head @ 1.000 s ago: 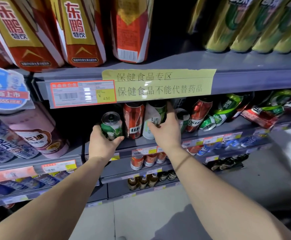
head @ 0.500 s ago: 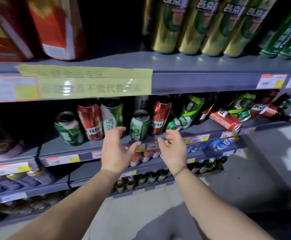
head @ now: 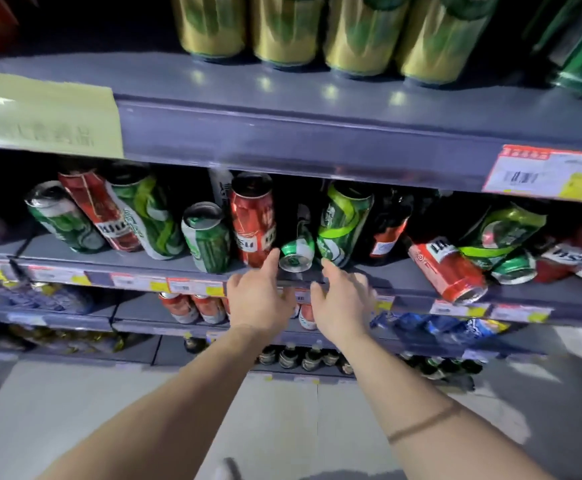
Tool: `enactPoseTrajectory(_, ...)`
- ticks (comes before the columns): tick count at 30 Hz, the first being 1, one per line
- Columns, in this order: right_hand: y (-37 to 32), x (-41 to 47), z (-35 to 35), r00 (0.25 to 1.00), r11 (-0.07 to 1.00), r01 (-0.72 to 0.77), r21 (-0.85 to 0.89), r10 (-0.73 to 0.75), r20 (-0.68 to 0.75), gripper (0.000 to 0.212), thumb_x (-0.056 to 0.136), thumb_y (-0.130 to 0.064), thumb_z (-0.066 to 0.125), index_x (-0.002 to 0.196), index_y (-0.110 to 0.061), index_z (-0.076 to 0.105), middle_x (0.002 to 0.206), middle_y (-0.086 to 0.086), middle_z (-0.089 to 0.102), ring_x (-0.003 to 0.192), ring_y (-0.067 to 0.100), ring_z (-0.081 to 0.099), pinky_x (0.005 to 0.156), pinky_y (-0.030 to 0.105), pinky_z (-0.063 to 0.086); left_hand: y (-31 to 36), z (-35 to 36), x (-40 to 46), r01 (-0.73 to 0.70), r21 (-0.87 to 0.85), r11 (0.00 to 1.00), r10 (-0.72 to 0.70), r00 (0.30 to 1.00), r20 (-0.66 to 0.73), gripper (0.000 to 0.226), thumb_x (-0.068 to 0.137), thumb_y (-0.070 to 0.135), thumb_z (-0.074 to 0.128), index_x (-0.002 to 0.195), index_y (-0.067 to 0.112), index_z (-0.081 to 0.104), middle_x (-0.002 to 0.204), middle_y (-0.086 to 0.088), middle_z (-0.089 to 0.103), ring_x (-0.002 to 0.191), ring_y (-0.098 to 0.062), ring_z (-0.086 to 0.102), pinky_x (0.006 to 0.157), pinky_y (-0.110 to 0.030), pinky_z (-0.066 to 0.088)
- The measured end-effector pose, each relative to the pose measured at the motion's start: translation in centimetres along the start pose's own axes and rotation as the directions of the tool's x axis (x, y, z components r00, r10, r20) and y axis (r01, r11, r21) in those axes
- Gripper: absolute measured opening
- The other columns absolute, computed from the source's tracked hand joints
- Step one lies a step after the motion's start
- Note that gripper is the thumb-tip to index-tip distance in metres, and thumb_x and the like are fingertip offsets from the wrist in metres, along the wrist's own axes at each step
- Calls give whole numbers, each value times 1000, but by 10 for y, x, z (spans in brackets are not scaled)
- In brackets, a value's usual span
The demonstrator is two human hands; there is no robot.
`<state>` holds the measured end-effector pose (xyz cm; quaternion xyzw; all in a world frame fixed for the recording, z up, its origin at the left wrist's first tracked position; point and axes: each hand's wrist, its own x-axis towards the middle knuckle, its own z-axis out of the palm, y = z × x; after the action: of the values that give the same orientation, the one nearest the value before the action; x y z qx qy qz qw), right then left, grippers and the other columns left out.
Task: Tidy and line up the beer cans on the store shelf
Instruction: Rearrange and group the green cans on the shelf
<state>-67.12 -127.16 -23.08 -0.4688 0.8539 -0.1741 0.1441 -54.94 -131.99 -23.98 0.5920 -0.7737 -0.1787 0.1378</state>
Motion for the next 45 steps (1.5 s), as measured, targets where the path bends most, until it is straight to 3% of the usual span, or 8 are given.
enactPoseTrajectory(11, -18, -8, 5, 999, 983, 45, 175, -49, 22, 54, 94, -22, 50, 146, -17, 36, 142, 0, 48, 135, 22, 31, 109, 39, 19, 1, 5, -6, -49, -218, 975, 37, 997, -62, 73, 87, 26, 64, 150, 15, 29, 130, -5, 59, 123, -26, 51, 102, -39, 32)
enactPoseTrajectory(17, -24, -27, -8, 997, 894, 63, 443, -77, 13, 52, 97, -16, 50, 146, -16, 35, 154, 4, 36, 141, 19, 30, 110, 28, 25, 1, -9, -11, -102, -503, 858, 102, 994, -29, 71, 91, 13, 61, 151, 17, 24, 148, 0, 37, 135, -4, 29, 103, -7, 18)
enactPoseTrajectory(21, -33, -25, -20, 996, 868, 89, 489, -78, -42, 54, 97, -16, 49, 149, -21, 32, 154, -2, 34, 140, 13, 30, 102, 14, 23, 6, -20, -7, -108, -641, 760, 104, 994, -44, 70, 91, 10, 60, 151, 22, 26, 149, 4, 35, 141, -7, 28, 115, -27, 28)
enactPoseTrajectory(25, -40, -22, -22, 990, 822, 137, 552, -93, -108, 55, 96, -12, 50, 149, -20, 33, 150, 0, 32, 140, 13, 30, 104, 12, 22, 9, -23, -8, -71, -666, 743, 49, 997, -52, 67, 92, 14, 60, 150, 24, 27, 142, -1, 37, 134, -8, 35, 86, 7, 28)
enactPoseTrajectory(31, -36, -11, -13, 991, 838, 113, 534, -54, -125, 62, 94, -16, 53, 151, -24, 29, 147, -1, 32, 126, 19, 45, 102, 32, 40, 7, -12, -1, -63, -646, 760, 32, 998, -60, 59, 92, 25, 61, 146, 18, 38, 140, -4, 44, 133, -12, 41, 111, -38, 36)
enactPoseTrajectory(36, -34, -6, -19, 996, 850, 85, 520, -71, -48, 63, 91, -18, 54, 150, -24, 32, 143, 5, 38, 123, 24, 49, 104, 39, 41, 12, -9, -1, -116, -573, 811, 12, 983, -182, 58, 88, 17, 66, 141, 11, 45, 137, -8, 49, 129, -21, 42, 110, -38, 35)
enactPoseTrajectory(40, 11, -17, -41, 982, 849, 57, 525, 47, -182, 52, 88, -19, 61, 138, -25, 48, 133, -4, 48, 120, 9, 47, 102, 24, 38, 43, -8, -18, -222, -460, 860, 39, 926, -375, 53, 84, 16, 70, 131, 2, 49, 117, -16, 55, 114, -31, 48, 98, -43, 42)
enactPoseTrajectory(45, 105, -17, -74, 754, 864, -127, 487, 403, -518, 63, 71, -29, 78, 128, -18, 51, 120, 3, 54, 116, 23, 47, 98, 37, 39, 103, 16, -25, -435, -355, 827, 316, 883, -346, 50, 77, 21, 71, 122, 6, 57, 114, -12, 57, 110, -26, 50, 95, -31, 40)
